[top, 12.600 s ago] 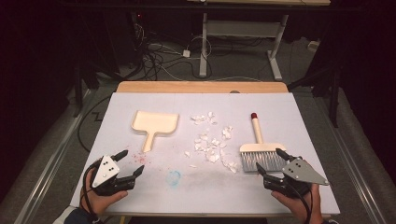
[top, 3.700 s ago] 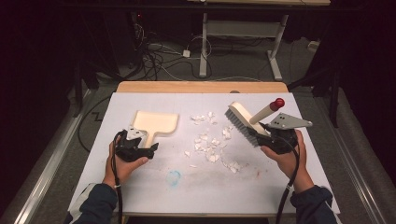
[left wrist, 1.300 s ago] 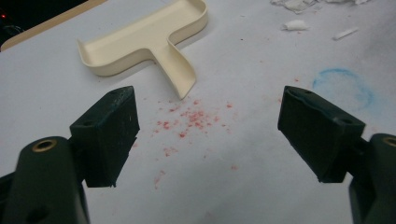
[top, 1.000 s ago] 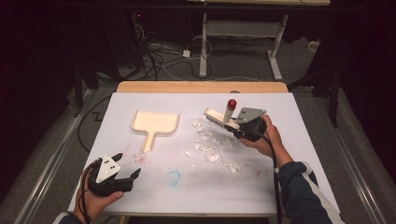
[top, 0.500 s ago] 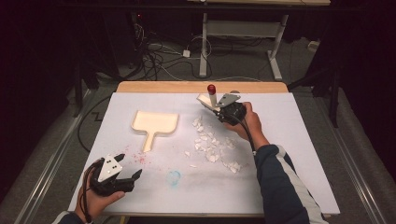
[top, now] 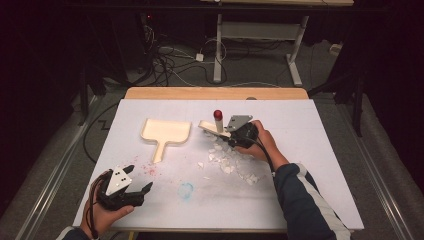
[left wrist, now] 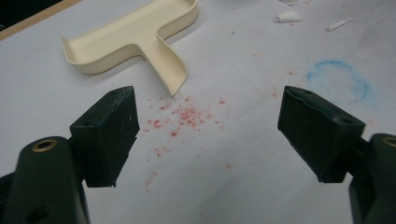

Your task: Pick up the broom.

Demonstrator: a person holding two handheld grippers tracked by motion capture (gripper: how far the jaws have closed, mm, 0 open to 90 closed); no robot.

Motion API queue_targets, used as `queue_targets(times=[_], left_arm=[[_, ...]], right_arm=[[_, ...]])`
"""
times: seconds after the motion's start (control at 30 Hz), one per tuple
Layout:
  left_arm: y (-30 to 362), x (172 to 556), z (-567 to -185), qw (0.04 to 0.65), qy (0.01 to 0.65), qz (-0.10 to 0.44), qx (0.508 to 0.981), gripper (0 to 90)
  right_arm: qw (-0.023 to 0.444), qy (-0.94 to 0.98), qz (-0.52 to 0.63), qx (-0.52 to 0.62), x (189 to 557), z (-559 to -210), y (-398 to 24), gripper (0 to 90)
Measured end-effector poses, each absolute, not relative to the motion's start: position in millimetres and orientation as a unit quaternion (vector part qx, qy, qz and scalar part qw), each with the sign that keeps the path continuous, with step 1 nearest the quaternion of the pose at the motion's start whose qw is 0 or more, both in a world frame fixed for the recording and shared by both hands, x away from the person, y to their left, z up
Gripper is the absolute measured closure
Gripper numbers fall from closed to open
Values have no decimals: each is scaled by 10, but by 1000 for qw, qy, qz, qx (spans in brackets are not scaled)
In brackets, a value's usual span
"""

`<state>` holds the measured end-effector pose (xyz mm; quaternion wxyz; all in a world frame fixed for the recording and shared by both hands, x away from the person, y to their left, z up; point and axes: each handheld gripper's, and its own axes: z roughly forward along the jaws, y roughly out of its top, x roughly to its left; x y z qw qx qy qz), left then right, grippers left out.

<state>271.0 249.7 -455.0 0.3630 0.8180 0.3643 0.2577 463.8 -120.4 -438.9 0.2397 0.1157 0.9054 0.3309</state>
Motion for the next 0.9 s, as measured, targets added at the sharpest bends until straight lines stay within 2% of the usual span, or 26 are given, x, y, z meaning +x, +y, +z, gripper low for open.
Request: queue_targets(times=[0.23, 0.53, 0.9], left_arm=[[2458, 2707, -4551, 359, 357, 257, 823, 196], [2412, 2691, -4555, 356, 349, 254, 829, 196], [2399, 2691, -4557, 352, 347, 254, 831, 196]], right_arm=[[203, 917, 336, 75, 4415, -4310, -1407, 675], [186, 920, 341, 54, 4229, -4253, -1570, 676], [222, 900, 368, 75, 4158, -4103, -1664, 676]])
